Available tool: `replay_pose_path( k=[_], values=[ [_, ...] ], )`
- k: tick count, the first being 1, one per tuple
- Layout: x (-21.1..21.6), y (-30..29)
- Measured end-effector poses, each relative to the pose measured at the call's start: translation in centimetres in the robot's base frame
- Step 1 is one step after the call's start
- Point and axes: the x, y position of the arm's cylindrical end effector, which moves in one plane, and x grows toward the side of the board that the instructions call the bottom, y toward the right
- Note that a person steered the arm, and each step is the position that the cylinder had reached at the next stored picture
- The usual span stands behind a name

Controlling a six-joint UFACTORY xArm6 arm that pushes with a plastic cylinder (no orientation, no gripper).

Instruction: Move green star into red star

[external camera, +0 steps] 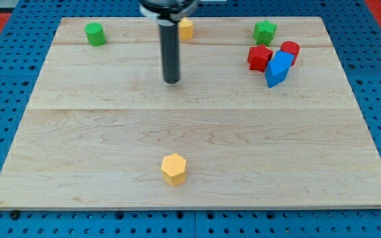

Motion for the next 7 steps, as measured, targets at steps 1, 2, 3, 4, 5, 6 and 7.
replay_pose_path(
  k=[1, 2, 3, 4, 5, 6, 7],
  values=[
    [-0.4, -2.4],
    [-0.5, -2.6],
    [-0.6, -2.6],
    [-0.6, -2.7],
    [-0.8, -3.5],
    [-2.5, -0.5],
    [-9.0, 6.4]
  ],
)
